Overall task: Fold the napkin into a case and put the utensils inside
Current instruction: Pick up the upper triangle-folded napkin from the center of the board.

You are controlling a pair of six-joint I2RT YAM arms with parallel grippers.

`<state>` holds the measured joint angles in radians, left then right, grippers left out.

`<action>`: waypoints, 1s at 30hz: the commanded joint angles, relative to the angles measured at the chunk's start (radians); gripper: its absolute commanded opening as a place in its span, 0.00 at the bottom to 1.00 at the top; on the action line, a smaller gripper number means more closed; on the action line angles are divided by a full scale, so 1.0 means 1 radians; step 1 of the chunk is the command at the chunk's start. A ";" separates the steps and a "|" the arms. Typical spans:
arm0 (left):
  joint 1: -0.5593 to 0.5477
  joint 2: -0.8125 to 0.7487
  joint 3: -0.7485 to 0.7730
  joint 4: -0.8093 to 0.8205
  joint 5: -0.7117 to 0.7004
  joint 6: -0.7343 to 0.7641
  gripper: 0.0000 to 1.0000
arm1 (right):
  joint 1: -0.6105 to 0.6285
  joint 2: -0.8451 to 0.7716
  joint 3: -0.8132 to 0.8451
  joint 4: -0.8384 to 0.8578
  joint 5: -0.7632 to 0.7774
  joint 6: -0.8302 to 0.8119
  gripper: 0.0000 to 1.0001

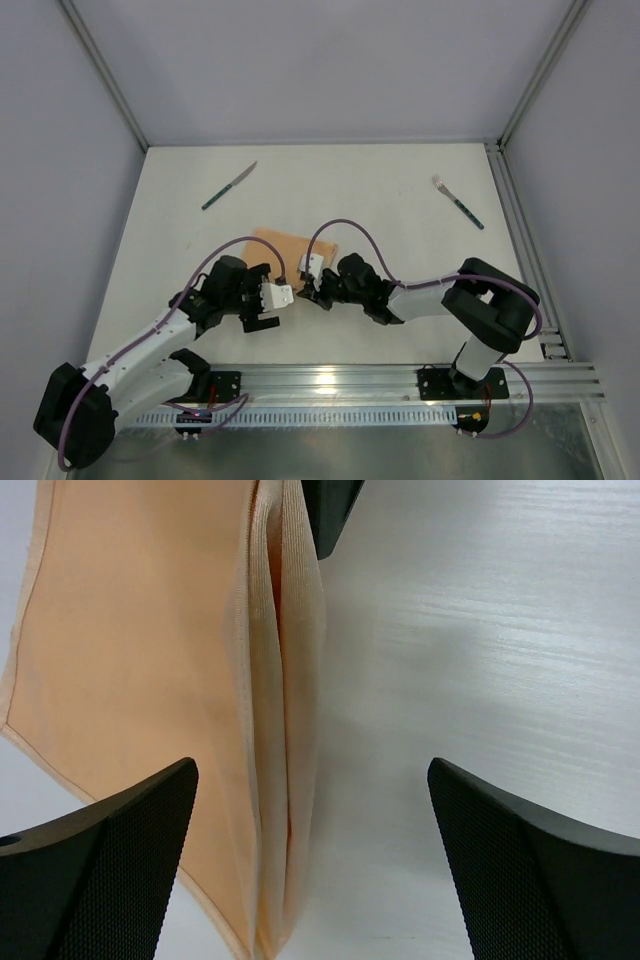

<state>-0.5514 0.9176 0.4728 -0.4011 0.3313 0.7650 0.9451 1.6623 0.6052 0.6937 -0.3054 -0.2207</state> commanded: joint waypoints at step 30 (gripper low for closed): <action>-0.030 -0.141 -0.287 0.255 -0.649 0.102 0.28 | -0.045 -0.029 0.022 -0.059 -0.138 0.034 0.04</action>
<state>-0.5804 0.7982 0.1883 -0.1188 -0.2554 0.8730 0.9054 1.6623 0.6086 0.6281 -0.4244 -0.1684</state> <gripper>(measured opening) 0.280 0.048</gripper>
